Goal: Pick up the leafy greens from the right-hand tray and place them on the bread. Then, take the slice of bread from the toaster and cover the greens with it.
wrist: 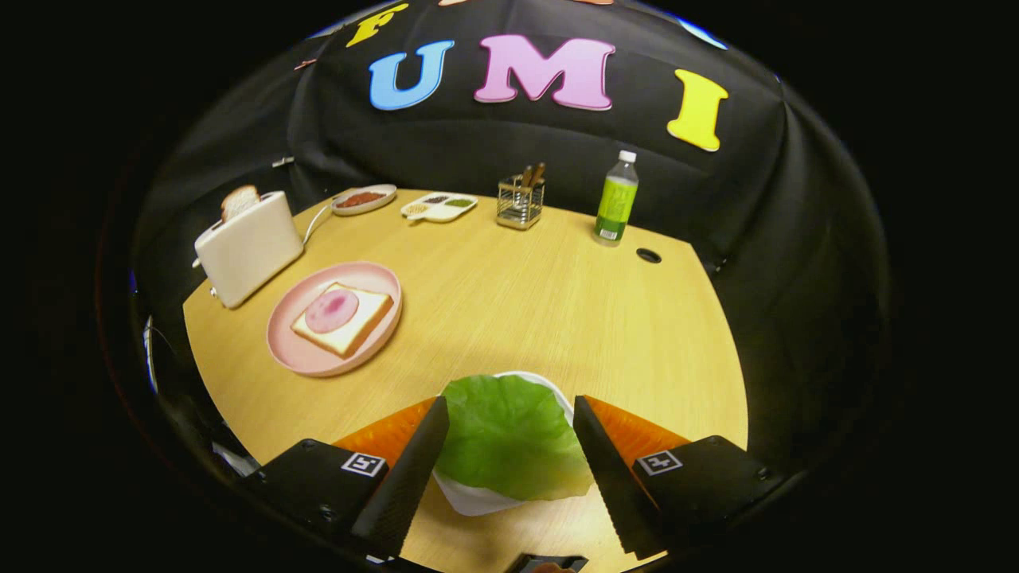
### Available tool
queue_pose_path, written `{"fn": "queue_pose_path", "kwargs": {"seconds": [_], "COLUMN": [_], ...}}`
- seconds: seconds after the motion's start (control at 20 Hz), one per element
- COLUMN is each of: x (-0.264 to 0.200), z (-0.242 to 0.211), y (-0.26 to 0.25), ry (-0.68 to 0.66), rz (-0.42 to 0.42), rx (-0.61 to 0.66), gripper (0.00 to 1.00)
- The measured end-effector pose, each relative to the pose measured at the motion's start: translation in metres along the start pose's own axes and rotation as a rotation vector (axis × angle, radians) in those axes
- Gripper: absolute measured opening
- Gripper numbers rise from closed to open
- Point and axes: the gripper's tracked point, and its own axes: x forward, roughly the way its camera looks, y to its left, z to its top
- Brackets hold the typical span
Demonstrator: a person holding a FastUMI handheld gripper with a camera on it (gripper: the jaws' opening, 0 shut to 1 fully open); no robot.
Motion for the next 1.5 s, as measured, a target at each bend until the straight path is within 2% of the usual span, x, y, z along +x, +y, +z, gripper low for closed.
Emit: {"fn": "queue_pose_path", "kwargs": {"seconds": [0.3, 0.4, 0.55, 0.7, 0.95, 1.0, 1.05, 1.1, 1.2, 1.5], "x": [0.037, 0.042, 0.042, 0.043, 0.042, 0.046, 0.046, 0.046, 0.047, 0.032], "z": [-0.044, -0.043, -0.047, -0.047, -0.047, -0.047, -0.045, -0.045, -0.045, -0.016], "y": [-0.002, -0.002, 0.004, 0.005, 0.011, 0.011, 0.009, 0.008, 0.009, 0.016], "ry": [0.152, 0.156, 0.187, 0.193, 0.197, 0.201, 0.197, 0.207, 0.224, 0.226], "rz": [0.045, 0.074, 0.116, 0.122, 0.128, 0.128, 0.122, 0.121, 0.130, 0.147], "rx": [-0.095, -0.078, -0.018, -0.037, -0.053, -0.046, -0.040, -0.023, 0.001, 0.004], "gripper": [0.98, 0.99, 0.90, 0.82, 0.39, 0.23, 0.22, 0.09, 0.05, 0.06]}}
